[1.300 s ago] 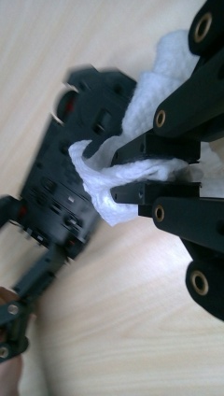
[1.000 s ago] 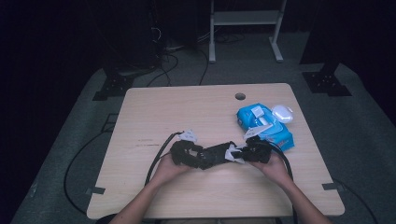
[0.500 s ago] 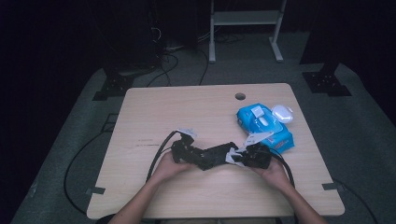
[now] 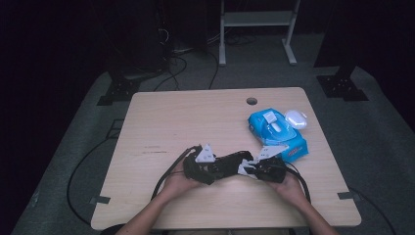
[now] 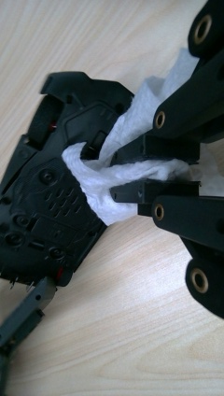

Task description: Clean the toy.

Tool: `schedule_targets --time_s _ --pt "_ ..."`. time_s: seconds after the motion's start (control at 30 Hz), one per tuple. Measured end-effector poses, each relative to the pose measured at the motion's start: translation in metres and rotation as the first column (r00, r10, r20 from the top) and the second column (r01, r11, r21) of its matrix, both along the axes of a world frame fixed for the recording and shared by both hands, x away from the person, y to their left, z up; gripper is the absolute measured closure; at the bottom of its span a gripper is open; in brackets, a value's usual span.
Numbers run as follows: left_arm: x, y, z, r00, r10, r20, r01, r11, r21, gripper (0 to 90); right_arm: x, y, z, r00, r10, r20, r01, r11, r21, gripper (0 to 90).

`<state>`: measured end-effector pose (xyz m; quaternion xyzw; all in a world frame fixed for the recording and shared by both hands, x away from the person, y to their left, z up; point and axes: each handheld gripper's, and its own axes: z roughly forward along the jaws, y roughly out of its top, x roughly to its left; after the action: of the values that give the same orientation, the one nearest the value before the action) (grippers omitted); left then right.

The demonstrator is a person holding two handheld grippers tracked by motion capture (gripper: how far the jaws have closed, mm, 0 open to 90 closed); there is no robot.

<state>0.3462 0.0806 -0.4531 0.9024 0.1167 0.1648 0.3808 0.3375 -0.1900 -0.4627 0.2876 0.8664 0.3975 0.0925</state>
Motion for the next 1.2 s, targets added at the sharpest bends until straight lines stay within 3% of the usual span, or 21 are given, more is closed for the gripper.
schedule_targets --time_s 0.07,0.17,0.23,0.3,0.33,0.53,0.57,0.63,0.73,0.87,1.07,1.2 --pt "-0.007 -0.004 0.000 0.9951 -0.010 0.099 0.005 0.9987 0.051 28.3 0.000 -0.001 -0.003 0.9999 -0.003 -0.014 0.003 1.0000 0.001 82.3" --pt "-0.013 -0.008 -0.002 0.9803 -0.026 0.196 0.006 0.9947 0.102 28.3 0.001 0.000 -0.006 0.9998 -0.007 -0.021 0.006 0.9999 -0.012 82.2" --pt "-0.015 -0.010 -0.003 0.9753 -0.031 0.219 0.006 0.9936 0.113 28.5 0.002 -0.001 -0.007 0.9996 -0.012 -0.027 0.012 0.9999 -0.010 82.2" --pt "-0.019 -0.012 -0.004 0.9626 -0.046 0.267 0.009 0.9903 0.139 28.5 0.003 -0.002 -0.008 0.9993 -0.016 -0.033 0.016 0.9998 -0.013 82.0" --pt "-0.020 -0.012 -0.004 0.9629 -0.047 0.266 0.012 0.9911 0.132 28.6 0.003 -0.002 -0.008 0.9991 -0.019 -0.037 0.019 0.9997 -0.014 81.9" --pt "-0.017 -0.005 0.000 0.9803 -0.053 0.190 0.042 0.9972 0.062 32.0 0.003 -0.004 -0.009 0.9986 -0.020 -0.049 0.019 0.9996 -0.020 81.5" --pt "-0.014 -0.004 0.001 0.9865 -0.045 0.158 0.041 0.9989 0.023 30.9 0.003 -0.005 -0.009 0.9985 -0.020 -0.052 0.019 0.9996 -0.020 81.5" --pt "-0.010 -0.003 0.003 0.9923 -0.029 0.121 0.031 0.9993 -0.021 28.8 0.002 -0.005 -0.008 0.9978 -0.014 -0.065 0.013 0.9998 -0.015 81.5" --pt "-0.002 -0.002 0.002 0.9986 -0.028 0.044 0.031 0.9977 -0.061 29.5 -0.001 -0.007 -0.003 0.9976 0.004 -0.069 -0.003 0.9998 0.020 81.5" --pt "0.005 0.000 -0.004 0.9974 -0.046 -0.055 0.040 0.9936 -0.105 37.0 -0.007 -0.006 0.009 0.9980 0.038 -0.050 -0.034 0.9966 0.075 81.5" --pt "0.010 0.001 -0.005 0.9939 -0.074 -0.081 0.064 0.9907 -0.121 56.2 -0.015 0.002 0.030 0.9968 0.079 0.013 -0.080 0.9887 0.127 81.5" --pt "0.014 0.002 -0.006 0.9931 -0.067 -0.097 0.054 0.9894 -0.135 57.7 -0.015 0.012 0.045 0.9954 0.077 0.057 -0.086 0.9825 0.165 81.7"
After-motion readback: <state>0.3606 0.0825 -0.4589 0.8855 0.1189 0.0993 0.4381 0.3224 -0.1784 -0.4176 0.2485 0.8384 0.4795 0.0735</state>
